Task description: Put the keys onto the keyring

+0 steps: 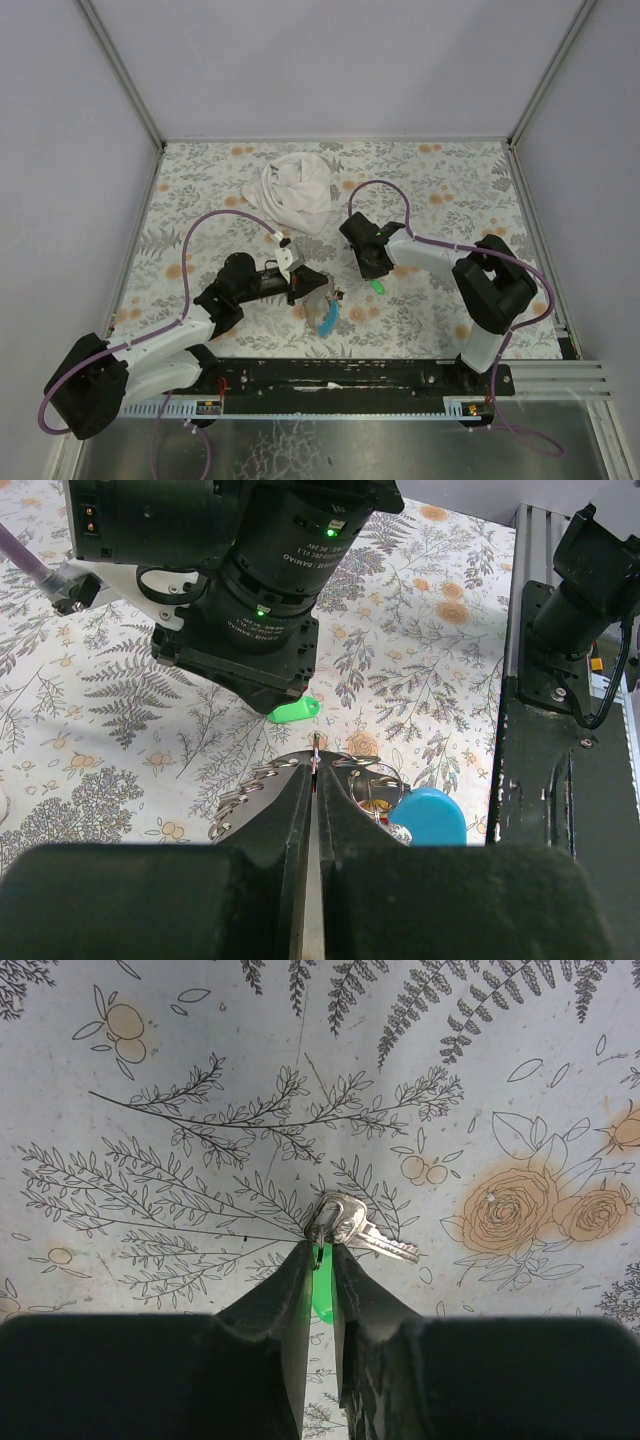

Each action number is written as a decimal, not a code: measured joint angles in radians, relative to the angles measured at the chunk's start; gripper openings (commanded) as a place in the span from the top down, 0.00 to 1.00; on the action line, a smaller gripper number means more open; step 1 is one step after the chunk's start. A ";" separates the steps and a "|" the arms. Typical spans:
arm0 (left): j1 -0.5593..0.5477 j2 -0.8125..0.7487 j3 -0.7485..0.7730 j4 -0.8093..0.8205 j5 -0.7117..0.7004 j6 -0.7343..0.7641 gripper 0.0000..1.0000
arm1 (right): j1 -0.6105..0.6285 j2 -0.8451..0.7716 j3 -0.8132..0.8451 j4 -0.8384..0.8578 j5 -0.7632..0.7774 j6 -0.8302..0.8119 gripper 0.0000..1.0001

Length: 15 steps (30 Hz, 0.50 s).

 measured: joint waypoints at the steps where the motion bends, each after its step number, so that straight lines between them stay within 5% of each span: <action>1: 0.000 0.000 0.000 0.000 0.000 0.000 1.00 | 0.000 0.002 0.001 -0.002 0.000 0.000 0.81; 10: 0.000 0.001 0.000 0.000 0.000 0.000 1.00 | 0.000 0.005 0.003 -0.007 0.000 0.000 0.99; 15: 0.000 0.001 0.000 0.000 0.000 0.000 1.00 | 0.000 0.005 0.003 -0.007 0.000 -0.007 1.00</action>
